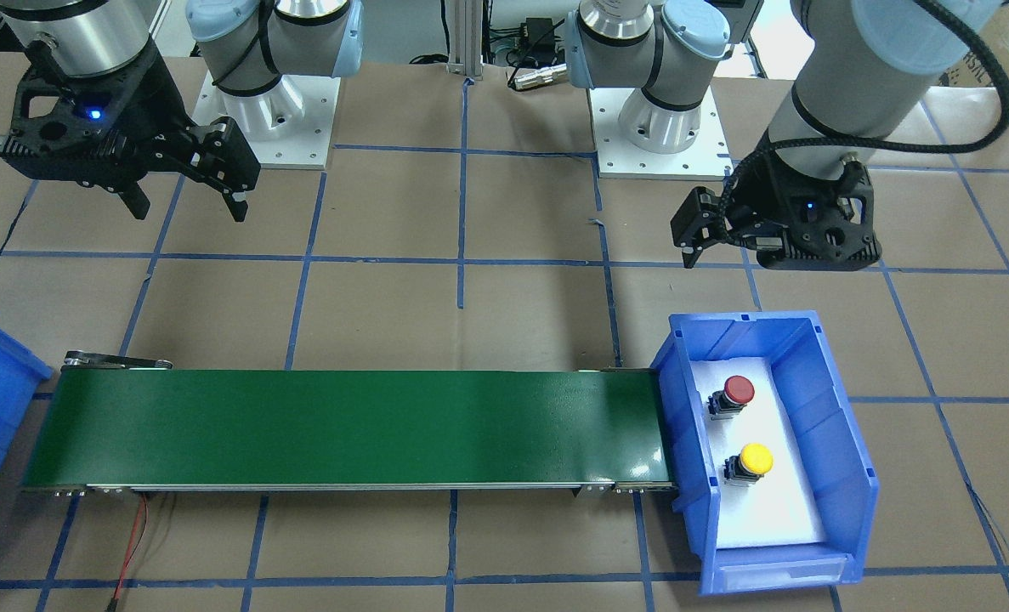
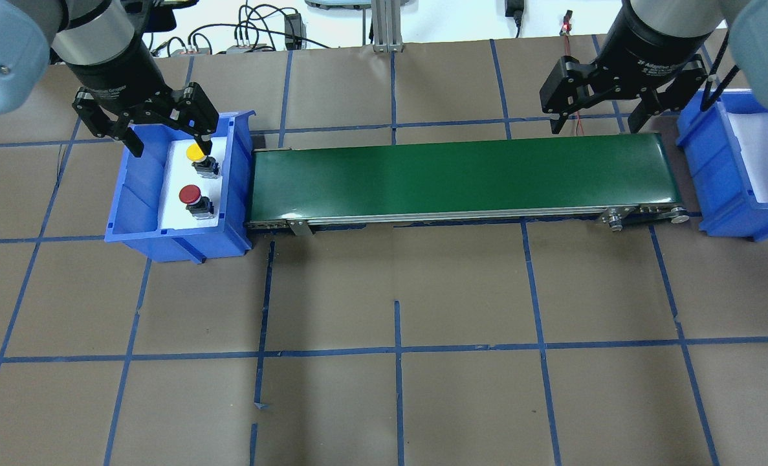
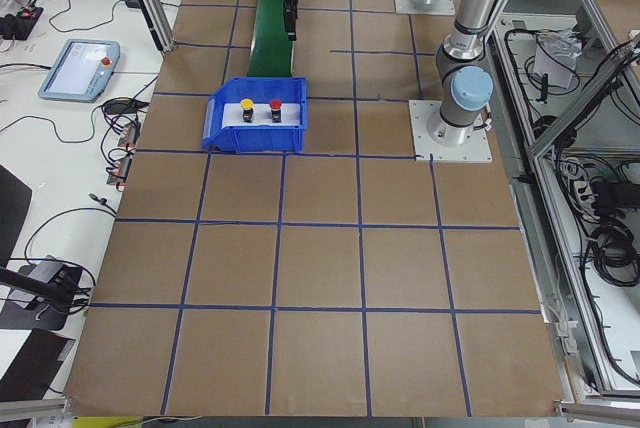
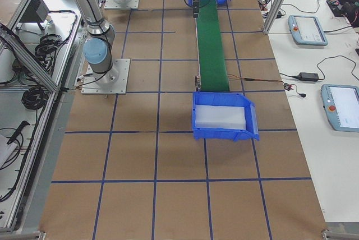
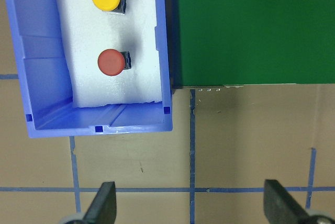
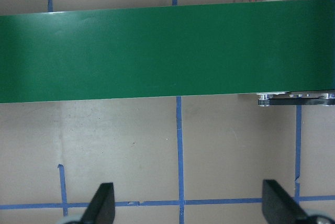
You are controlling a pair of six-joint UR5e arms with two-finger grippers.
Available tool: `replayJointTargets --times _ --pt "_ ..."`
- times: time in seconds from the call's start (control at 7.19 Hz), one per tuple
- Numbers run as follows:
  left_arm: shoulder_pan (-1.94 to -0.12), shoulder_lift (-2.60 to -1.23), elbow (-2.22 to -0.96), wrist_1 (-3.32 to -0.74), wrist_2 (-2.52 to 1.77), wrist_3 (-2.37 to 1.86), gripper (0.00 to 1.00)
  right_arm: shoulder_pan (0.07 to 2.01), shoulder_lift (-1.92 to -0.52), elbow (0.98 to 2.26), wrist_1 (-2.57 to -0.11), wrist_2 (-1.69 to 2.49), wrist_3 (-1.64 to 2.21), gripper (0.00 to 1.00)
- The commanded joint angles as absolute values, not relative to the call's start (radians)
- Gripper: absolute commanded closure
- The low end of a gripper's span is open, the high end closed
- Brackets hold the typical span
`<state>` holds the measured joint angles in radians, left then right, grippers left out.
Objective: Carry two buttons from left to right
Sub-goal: 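Lower the left gripper into the blue bin above the red button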
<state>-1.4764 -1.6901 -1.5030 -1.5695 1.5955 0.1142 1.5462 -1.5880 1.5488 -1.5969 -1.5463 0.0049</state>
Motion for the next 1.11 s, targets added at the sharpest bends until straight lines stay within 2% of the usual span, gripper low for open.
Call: replayJointTargets --times 0.0,0.42,0.97 --pt "-1.346 -1.785 -1.516 -1.474 1.589 0.259 0.0 1.546 -1.586 1.548 -1.597 -1.546 0.005 0.0" --pt "-1.342 -1.941 -1.529 -1.301 1.592 0.294 0.0 1.545 -1.586 1.551 -1.595 -1.546 0.002 0.0" --pt "-1.355 -1.962 -1.719 -1.05 1.591 0.291 0.01 1.545 -1.585 1.548 -1.597 -1.546 0.005 0.0"
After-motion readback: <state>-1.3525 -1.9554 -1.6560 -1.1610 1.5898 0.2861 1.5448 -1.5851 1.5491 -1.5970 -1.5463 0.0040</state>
